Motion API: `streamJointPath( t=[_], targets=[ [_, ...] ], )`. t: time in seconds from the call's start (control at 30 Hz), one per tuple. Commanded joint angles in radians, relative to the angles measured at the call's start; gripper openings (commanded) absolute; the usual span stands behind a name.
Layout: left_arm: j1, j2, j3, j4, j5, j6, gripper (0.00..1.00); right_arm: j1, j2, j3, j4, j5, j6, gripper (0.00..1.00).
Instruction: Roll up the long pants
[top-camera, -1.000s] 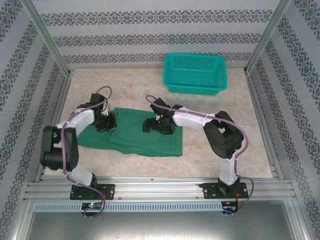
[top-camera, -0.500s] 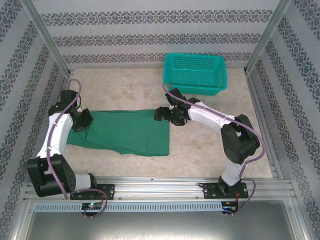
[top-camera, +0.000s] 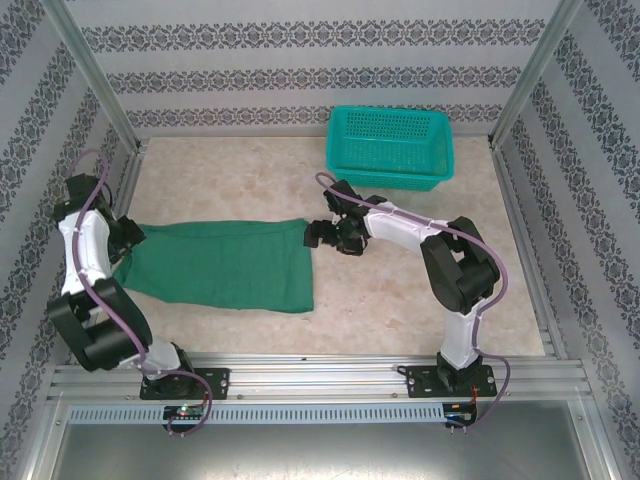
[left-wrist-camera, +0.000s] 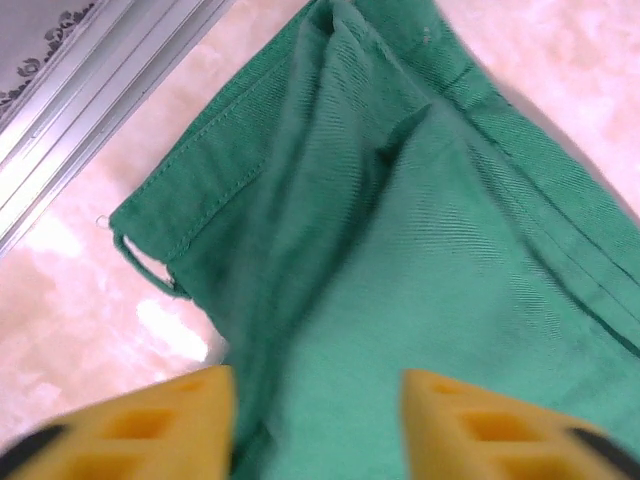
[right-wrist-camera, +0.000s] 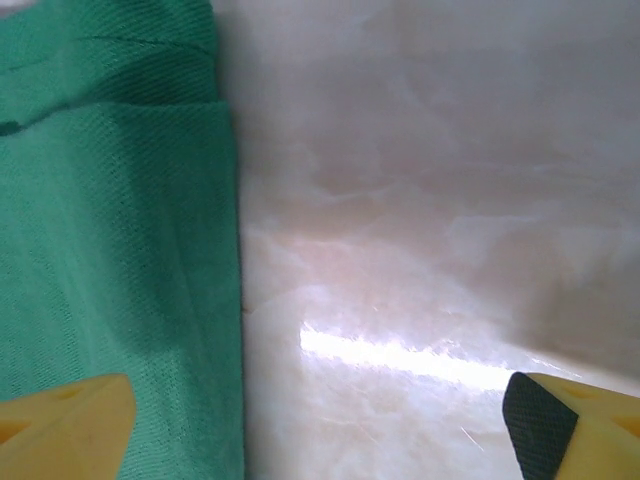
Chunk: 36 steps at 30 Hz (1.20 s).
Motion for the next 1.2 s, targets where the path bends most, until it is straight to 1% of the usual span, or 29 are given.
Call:
streamJointPath(
  t=[0.0,0.07,0.2,0.23,0.33,0.47,0.5,0.57,0.6,0.63,0.67,0.7,0.73,0.8,0.83,0.87,0.93,1.0,1.03,1.07,1.1,1.17],
  targets=[
    [0.004,0.045,0.041,0.014,-0.002,-0.014,1.0,0.009,0.031,0.051,-0.009,-0.051,-0.033,0.96],
    [-0.006,-0.001,0.045,0.023,-0.006,-0.009,1.0,0.018,0.031,0.05,-0.006,-0.056,-0.045,0.97],
    [-0.043,-0.094,-0.003,0.055,0.061,-0.008,0.98,0.027,0.046,0.06,-0.01,-0.081,-0.067,0.95],
    [-0.053,-0.109,-0.021,0.065,0.073,-0.013,1.0,0.027,0.048,0.064,-0.012,-0.09,-0.074,0.95],
    [-0.064,-0.089,-0.053,0.07,0.072,-0.021,1.0,0.036,0.054,0.082,-0.01,-0.111,-0.093,0.95],
    [-0.066,-0.065,-0.082,0.103,0.137,-0.039,0.96,0.052,0.101,0.126,-0.011,-0.159,-0.095,0.94],
    [-0.066,-0.067,-0.086,0.111,0.148,-0.044,0.93,0.059,0.113,0.131,-0.003,-0.168,-0.091,0.93],
    [-0.067,-0.061,-0.084,0.117,0.171,-0.044,0.76,0.078,0.149,0.144,0.005,-0.181,-0.079,0.9],
    [-0.068,-0.057,-0.081,0.114,0.17,-0.047,0.67,0.086,0.163,0.148,0.01,-0.192,-0.075,0.87],
    [-0.069,-0.057,-0.082,0.116,0.171,-0.046,0.46,0.095,0.183,0.145,0.021,-0.205,-0.066,0.79],
    [-0.071,-0.057,-0.079,0.114,0.168,-0.047,0.32,0.098,0.197,0.136,0.031,-0.216,-0.056,0.62],
    [-0.07,-0.059,-0.081,0.111,0.168,-0.046,0.25,0.098,0.205,0.127,0.035,-0.217,-0.048,0.17],
    [-0.073,-0.066,-0.082,0.111,0.172,-0.04,0.17,0.094,0.203,0.107,0.024,-0.196,-0.041,0.0],
    [-0.082,-0.09,-0.093,0.117,0.181,-0.033,0.08,0.074,0.165,0.036,0.03,-0.149,-0.039,0.0],
    [-0.087,-0.111,-0.108,0.131,0.204,-0.028,0.08,0.056,0.134,-0.014,0.04,-0.13,-0.039,0.0],
    [-0.095,-0.135,-0.128,0.149,0.226,-0.028,0.14,0.035,0.099,-0.063,0.05,-0.117,-0.043,0.0],
    [-0.115,-0.173,-0.153,0.172,0.277,-0.024,0.37,-0.011,0.04,-0.137,0.038,-0.087,-0.063,0.0],
    [-0.137,-0.188,-0.168,0.185,0.334,-0.021,0.52,-0.061,-0.016,-0.199,0.011,-0.044,-0.096,0.0],
    [-0.151,-0.187,-0.174,0.183,0.369,-0.022,0.65,-0.082,-0.041,-0.223,-0.013,-0.009,-0.115,0.0],
    [-0.171,-0.188,-0.183,0.191,0.391,-0.025,0.72,-0.102,-0.063,-0.237,-0.047,0.039,-0.133,0.0],
    [-0.192,-0.192,-0.197,0.2,0.397,-0.029,0.73,-0.118,-0.079,-0.245,-0.08,0.074,-0.148,0.0],
    [-0.236,-0.197,-0.225,0.218,0.382,-0.043,0.78,-0.16,-0.122,-0.281,-0.112,0.148,-0.152,0.0]
  ],
)
